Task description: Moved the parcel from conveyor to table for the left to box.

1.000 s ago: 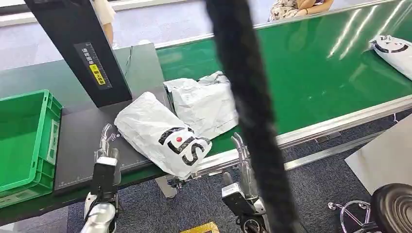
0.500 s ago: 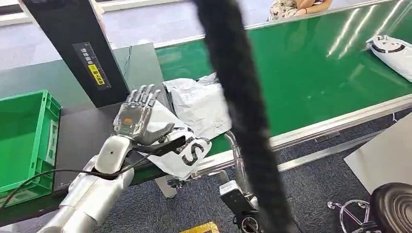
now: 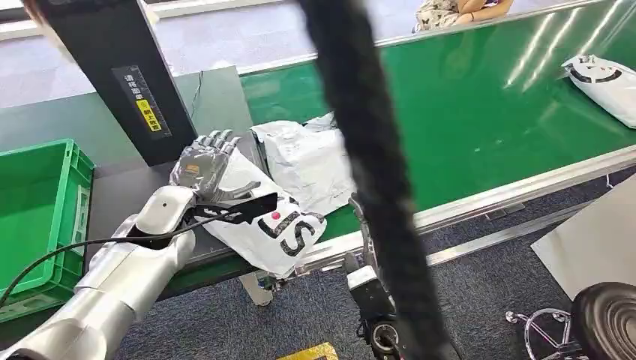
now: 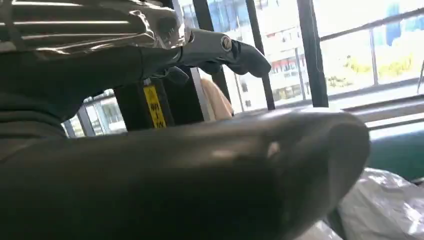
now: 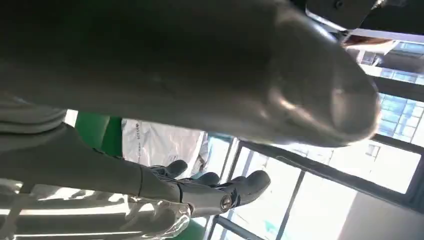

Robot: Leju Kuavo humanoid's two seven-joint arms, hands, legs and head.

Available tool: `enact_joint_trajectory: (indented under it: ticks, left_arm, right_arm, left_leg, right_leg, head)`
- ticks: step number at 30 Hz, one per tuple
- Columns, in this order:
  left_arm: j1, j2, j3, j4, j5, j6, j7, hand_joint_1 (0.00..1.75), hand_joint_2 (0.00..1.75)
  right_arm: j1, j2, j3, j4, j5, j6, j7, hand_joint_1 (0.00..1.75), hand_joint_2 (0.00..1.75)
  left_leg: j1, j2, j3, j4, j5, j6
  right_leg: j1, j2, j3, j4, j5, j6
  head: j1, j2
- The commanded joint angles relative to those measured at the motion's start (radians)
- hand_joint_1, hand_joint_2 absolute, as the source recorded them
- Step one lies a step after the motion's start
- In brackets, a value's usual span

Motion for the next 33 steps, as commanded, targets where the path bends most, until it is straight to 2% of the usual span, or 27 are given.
enact_joint_trajectory:
  ticks: [1,2,9,18,23,29,33]
  left_arm:
    - [-0.028,-0.005,-0.012,0.08,0.059,-0.041,-0.009,0.0,0.0]
    - [-0.016,-0.005,-0.012,0.085,0.092,-0.077,-0.023,0.0,0.0]
    - [0.067,-0.005,-0.05,0.092,0.188,-0.062,-0.051,0.0,0.0]
    - [0.082,-0.005,-0.075,0.087,0.245,-0.054,-0.055,0.0,0.0]
    - [0.148,-0.005,-0.095,0.106,0.389,0.023,-0.053,0.0,0.0]
    - [0.202,-0.005,-0.042,0.147,0.45,0.117,-0.072,0.0,0.0]
    - [0.259,0.002,0.058,0.16,0.469,0.175,-0.105,0.0,0.0]
  right_arm:
    - [-0.045,0.016,-0.048,0.07,-0.014,0.012,-0.006,0.0,0.0]
    - [-0.055,0.019,-0.049,0.078,-0.019,0.019,-0.006,0.0,0.0]
    - [-0.078,0.02,-0.046,0.104,-0.025,0.012,-0.008,0.0,0.0]
    - [-0.077,0.019,-0.046,0.098,-0.026,0.012,-0.009,0.0,0.0]
    - [-0.099,0.026,-0.046,0.115,-0.031,0.035,-0.004,0.0,0.0]
    - [-0.128,0.036,-0.061,0.136,-0.043,0.071,0.009,0.0,0.0]
    - [-0.148,0.038,-0.056,0.15,-0.045,0.079,0.009,0.0,0.0]
  left_leg:
    - [0.0,0.002,0.003,-0.001,0.0,0.0]
    - [0.0,0.002,0.002,-0.001,0.0,0.0]
    - [0.0,0.002,0.004,-0.002,0.0,0.0]
    - [0.0,0.001,0.002,-0.001,0.0,0.0]
    - [0.0,0.002,0.004,-0.003,0.0,0.0]
    - [0.0,0.003,0.004,-0.002,0.0,0.0]
    - [0.0,0.003,0.004,-0.002,0.0,0.0]
  right_leg:
    - [0.0,0.001,0.003,-0.002,0.001,0.0]
    - [0.0,0.001,0.002,-0.002,0.001,0.0]
    - [0.0,0.001,0.003,-0.003,0.001,0.0]
    - [0.0,0.001,0.002,-0.001,0.001,0.0]
    - [0.0,0.002,0.003,-0.003,0.001,0.0]
    - [0.0,0.002,0.003,-0.003,0.001,0.0]
    - [0.0,0.003,0.003,-0.002,0.001,0.0]
  head:
    - [0.0,0.0]
    - [0.0,0.0]
    - [0.0,0.0]
    - [0.0,0.0]
    - [0.0,0.0]
    - [0.0,0.0]
    - [0.0,0.0]
